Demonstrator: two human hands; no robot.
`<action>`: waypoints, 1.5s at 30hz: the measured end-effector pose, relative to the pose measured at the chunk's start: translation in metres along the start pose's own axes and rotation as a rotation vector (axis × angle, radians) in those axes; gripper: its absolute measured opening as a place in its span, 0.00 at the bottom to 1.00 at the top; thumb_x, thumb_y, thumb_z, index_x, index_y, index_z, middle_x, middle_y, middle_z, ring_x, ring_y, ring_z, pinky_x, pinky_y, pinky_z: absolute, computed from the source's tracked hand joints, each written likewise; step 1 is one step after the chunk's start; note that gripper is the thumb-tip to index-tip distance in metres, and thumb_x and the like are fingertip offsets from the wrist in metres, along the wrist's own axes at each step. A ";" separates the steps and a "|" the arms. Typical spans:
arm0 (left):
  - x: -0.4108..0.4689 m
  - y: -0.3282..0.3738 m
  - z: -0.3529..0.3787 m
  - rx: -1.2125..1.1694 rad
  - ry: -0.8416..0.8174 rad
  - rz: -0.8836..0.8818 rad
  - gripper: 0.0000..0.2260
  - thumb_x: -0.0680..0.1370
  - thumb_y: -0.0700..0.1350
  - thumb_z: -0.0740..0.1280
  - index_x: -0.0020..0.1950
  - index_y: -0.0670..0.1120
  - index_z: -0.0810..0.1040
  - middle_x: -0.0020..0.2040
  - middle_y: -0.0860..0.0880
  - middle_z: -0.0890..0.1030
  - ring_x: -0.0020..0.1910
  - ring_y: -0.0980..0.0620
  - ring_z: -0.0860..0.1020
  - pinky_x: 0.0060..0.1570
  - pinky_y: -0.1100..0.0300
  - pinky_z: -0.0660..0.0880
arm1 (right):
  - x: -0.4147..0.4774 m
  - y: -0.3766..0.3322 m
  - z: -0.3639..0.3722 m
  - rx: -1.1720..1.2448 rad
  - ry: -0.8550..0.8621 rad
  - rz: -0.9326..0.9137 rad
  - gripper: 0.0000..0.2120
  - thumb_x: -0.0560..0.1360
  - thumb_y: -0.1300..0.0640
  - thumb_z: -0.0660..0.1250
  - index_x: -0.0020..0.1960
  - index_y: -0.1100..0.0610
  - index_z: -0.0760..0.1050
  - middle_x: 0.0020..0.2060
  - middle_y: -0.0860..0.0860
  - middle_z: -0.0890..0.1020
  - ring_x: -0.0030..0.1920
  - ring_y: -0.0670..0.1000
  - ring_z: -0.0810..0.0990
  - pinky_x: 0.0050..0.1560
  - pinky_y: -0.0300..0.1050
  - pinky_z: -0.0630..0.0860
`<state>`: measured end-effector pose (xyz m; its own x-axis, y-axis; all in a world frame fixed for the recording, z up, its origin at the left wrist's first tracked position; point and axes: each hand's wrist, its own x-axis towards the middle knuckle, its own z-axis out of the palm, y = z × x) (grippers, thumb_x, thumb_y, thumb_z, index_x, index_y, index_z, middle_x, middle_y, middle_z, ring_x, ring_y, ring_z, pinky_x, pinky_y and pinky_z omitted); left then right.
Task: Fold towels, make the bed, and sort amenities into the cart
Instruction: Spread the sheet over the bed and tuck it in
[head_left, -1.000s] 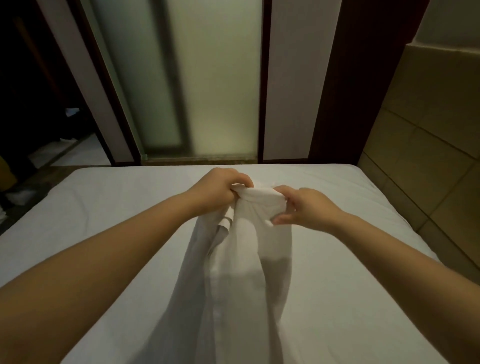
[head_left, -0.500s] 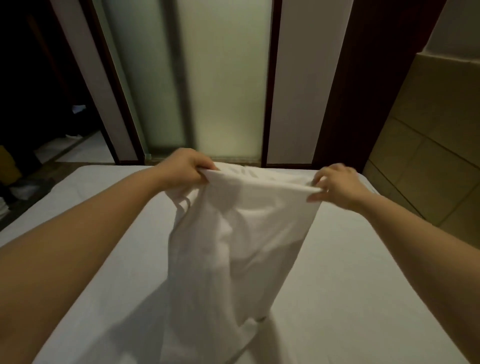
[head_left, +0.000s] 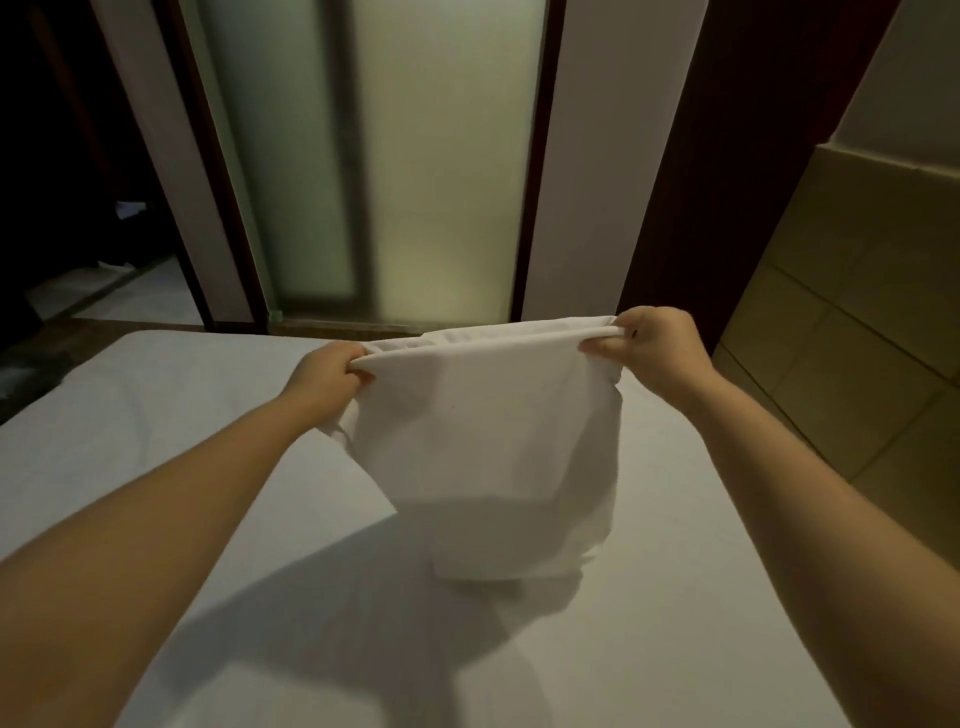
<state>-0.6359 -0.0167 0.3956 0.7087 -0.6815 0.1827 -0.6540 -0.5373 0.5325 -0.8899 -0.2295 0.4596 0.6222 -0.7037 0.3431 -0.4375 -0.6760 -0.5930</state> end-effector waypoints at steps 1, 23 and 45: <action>0.000 0.000 0.006 -0.035 -0.014 -0.008 0.05 0.80 0.44 0.62 0.52 0.51 0.77 0.51 0.49 0.77 0.47 0.50 0.75 0.48 0.57 0.70 | 0.001 0.000 -0.002 -0.011 0.011 0.002 0.14 0.70 0.52 0.74 0.49 0.62 0.82 0.44 0.56 0.83 0.45 0.55 0.80 0.53 0.54 0.79; 0.052 0.048 -0.001 -0.567 -0.001 -0.027 0.09 0.74 0.42 0.71 0.53 0.44 0.81 0.44 0.46 0.79 0.41 0.49 0.76 0.42 0.58 0.73 | -0.004 0.022 0.005 0.149 0.471 0.182 0.11 0.78 0.55 0.64 0.38 0.56 0.68 0.35 0.51 0.71 0.35 0.48 0.67 0.37 0.42 0.65; 0.064 0.033 0.004 -0.597 -0.306 -0.092 0.07 0.71 0.43 0.73 0.46 0.43 0.80 0.44 0.46 0.80 0.42 0.49 0.79 0.40 0.60 0.76 | -0.010 0.062 0.001 0.059 0.254 0.256 0.15 0.79 0.53 0.63 0.36 0.55 0.66 0.32 0.51 0.69 0.33 0.47 0.66 0.33 0.41 0.62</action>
<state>-0.6129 -0.0801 0.4220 0.5899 -0.8035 -0.0804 -0.2739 -0.2928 0.9161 -0.9227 -0.2643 0.4182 0.3125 -0.8855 0.3437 -0.5158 -0.4621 -0.7214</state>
